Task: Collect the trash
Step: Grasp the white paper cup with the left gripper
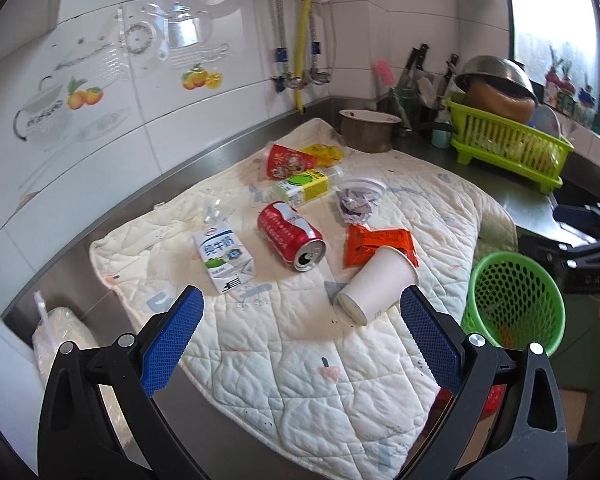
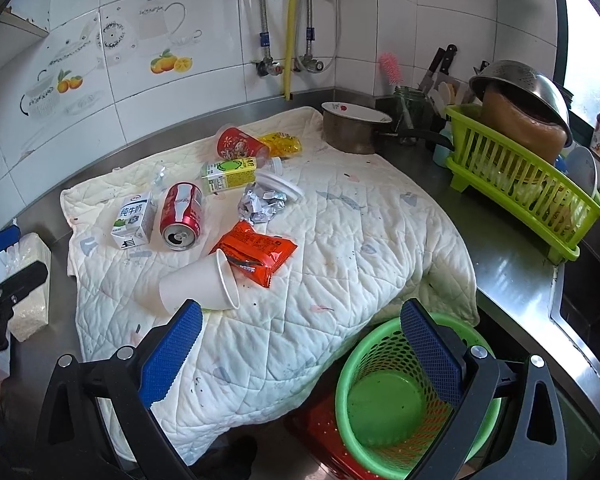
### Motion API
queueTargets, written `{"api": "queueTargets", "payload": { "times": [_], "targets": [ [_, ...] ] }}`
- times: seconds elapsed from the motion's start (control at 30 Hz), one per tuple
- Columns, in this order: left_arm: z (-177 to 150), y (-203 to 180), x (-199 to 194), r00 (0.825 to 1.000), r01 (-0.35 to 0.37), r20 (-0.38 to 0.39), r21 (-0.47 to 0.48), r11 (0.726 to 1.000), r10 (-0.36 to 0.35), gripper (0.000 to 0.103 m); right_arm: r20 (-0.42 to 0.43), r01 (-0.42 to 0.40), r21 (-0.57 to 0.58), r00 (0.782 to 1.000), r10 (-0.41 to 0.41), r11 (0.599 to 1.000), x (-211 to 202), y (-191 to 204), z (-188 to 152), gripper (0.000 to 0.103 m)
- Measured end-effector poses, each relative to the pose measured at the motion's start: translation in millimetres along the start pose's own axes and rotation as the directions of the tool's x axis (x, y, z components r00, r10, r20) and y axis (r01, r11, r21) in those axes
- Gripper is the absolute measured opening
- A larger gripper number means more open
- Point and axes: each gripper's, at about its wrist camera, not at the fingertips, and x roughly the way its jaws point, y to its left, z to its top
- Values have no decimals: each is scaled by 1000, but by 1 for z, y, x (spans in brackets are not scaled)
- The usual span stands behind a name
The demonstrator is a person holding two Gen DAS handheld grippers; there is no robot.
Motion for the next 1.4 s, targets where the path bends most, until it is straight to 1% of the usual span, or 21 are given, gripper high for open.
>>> {"api": "queueTargets", "payload": {
  "times": [0.1, 0.13, 0.2, 0.27, 0.3, 0.37, 0.47, 0.53, 0.6, 0.7, 0.8, 0.87, 0.93, 0.97, 1.0, 1.03, 1.07, 1.1, 1.2, 1.27, 1.4],
  "targets": [
    [0, -5, 13, 998, 63, -8, 47, 997, -62, 97, -12, 3, 6, 1000, -3, 1000, 7, 0, 3, 96],
    [0, -6, 19, 995, 98, -11, 65, 993, -98, 97, -15, 5, 6, 1000, -5, 1000, 9, 0, 3, 96],
    [1, -10, 31, 991, 136, -26, 90, 987, -134, 95, -22, 12, 11, 1000, -12, 1000, 12, 0, 4, 96],
    [2, -15, 44, 982, 190, -35, 120, 974, -187, 95, -25, 21, 16, 999, -20, 1000, 14, -2, 4, 96],
    [3, -18, 50, 978, 207, -42, 135, 969, -203, 95, -27, 28, 22, 999, -27, 999, 15, -3, 5, 96],
    [6, -25, 65, 965, 262, -60, 169, 950, -255, 95, -32, 37, 33, 999, -35, 999, 16, -7, 5, 96],
    [9, -37, 89, 950, 313, -92, 218, 924, -300, 95, -38, 60, 48, 998, -59, 997, 17, -12, 6, 96],
    [10, -45, 104, 942, 334, -111, 245, 910, -315, 95, -41, 72, 60, 997, -69, 996, 18, -15, 6, 96],
    [10, -52, 123, 933, 357, -147, 266, 895, -328, 95, -48, 84, 70, 996, -81, 994, 18, -18, 6, 96],
    [7, -61, 147, 923, 377, -194, 294, 878, -331, 94, -58, 96, 72, 994, -92, 993, 18, -20, 4, 96],
    [5, -67, 163, 911, 401, -232, 313, 861, -340, 95, -66, 105, 74, 993, -100, 992, 19, -21, 3, 96],
    [3, -70, 170, 907, 408, -247, 324, 853, -340, 95, -70, 104, 73, 993, -99, 992, 19, -21, 3, 96],
    [0, -72, 175, 907, 408, -257, 331, 851, -335, 95, -75, 102, 63, 992, -97, 993, 21, -20, 4, 96],
    [-1, -73, 177, 907, 408, -258, 334, 850, -334, 92, -78, 100, 57, 992, -95, 993, 23, -19, 5, 96],
    [-2, -73, 179, 906, 409, -262, 334, 849, -333, 83, -81, 97, 49, 992, -93, 994, 24, -18, 6, 96],
    [-3, -73, 181, 903, 412, -272, 329, 850, -333, 78, -84, 97, 43, 992, -94, 994, 26, -16, 7, 96],
    [-4, -72, 184, 899, 418, -279, 322, 849, -337, 67, -86, 92, 36, 992, -89, 995, 28, -15, 8, 96],
    [-5, -71, 185, 897, 422, -280, 315, 850, -341, 63, -88, 85, 32, 993, -82, 996, 31, -14, 9, 96],
    [-5, -65, 180, 908, 404, -251, 308, 861, -336, 62, -91, 62, 4, 994, -62, 998, 38, -10, 14, 96],
    [-4, -59, 175, 911, 397, -239, 291, 871, -335, 60, -98, 44, -20, 994, -46, 999, 45, -7, 17, 96],
    [-3, -38, 163, 925, 363, -212, 241, 900, -316, 59, -115, -27, -72, 993, 18, 997, 61, 2, 24, 96]
  ]
}}
